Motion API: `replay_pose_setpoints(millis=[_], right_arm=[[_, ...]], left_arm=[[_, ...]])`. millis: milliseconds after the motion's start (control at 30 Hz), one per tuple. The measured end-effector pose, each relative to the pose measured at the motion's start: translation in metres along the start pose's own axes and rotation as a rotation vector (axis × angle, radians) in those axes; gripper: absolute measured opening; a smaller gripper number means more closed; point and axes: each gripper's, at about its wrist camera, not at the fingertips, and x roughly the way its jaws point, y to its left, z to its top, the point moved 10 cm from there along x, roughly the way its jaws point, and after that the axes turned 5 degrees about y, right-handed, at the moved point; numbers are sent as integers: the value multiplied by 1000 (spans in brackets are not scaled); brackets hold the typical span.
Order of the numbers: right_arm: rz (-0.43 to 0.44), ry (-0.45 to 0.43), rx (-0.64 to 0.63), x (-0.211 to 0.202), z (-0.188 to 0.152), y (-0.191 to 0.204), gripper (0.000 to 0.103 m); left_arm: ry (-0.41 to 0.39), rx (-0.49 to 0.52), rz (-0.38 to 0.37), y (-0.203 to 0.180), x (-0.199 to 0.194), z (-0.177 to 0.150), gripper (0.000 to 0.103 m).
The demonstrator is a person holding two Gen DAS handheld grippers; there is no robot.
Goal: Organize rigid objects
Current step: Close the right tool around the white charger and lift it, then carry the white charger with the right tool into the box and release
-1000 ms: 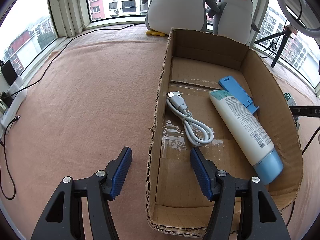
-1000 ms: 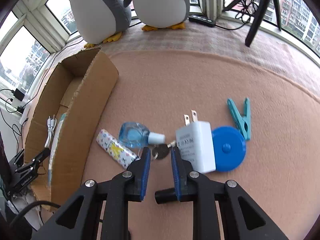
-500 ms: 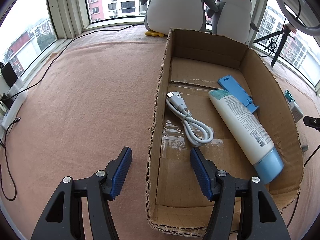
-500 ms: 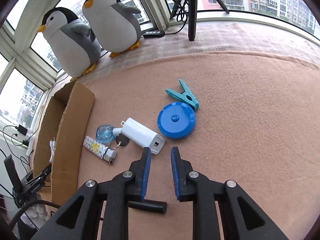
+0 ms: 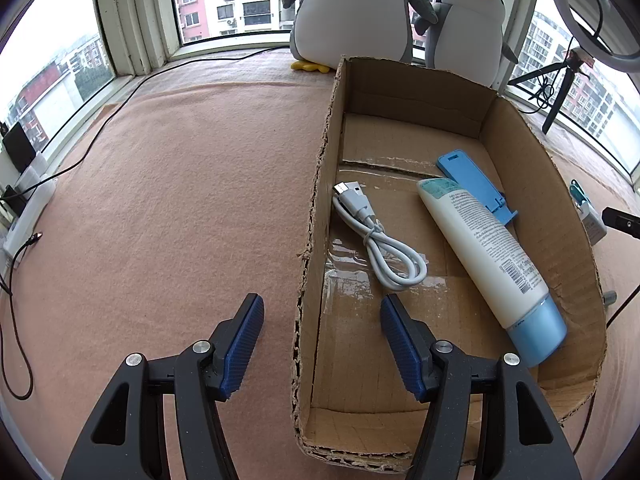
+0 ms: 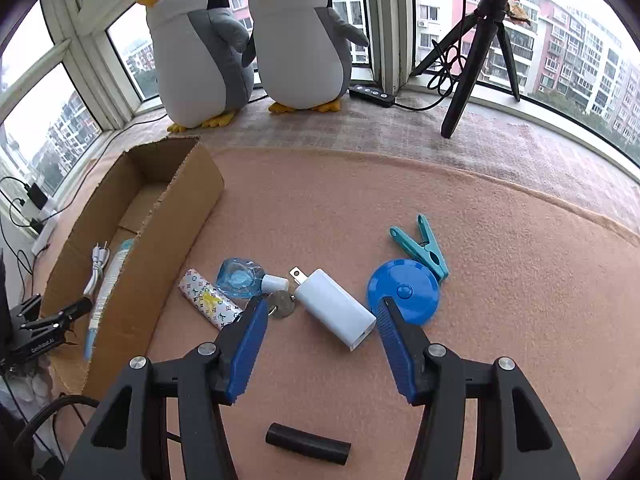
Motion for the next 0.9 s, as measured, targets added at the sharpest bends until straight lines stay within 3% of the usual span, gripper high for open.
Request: replay_pose_setpoints(millis=[333,467,767,900], right_arm=[[-52,66,-92,25,-1,2,52],[-50,82,-90,28,-1,2,38],[-35,116,-46,36,-7,-2,21],[-15,98,0,35,-9,-3,21]], left_arm=[[0,-2,-1,0,0,0,65],[0,-4,-2,0,0,0,65],[0,-4,-1,1,0,0,65],[1,-4,-2,1,0,0,65]])
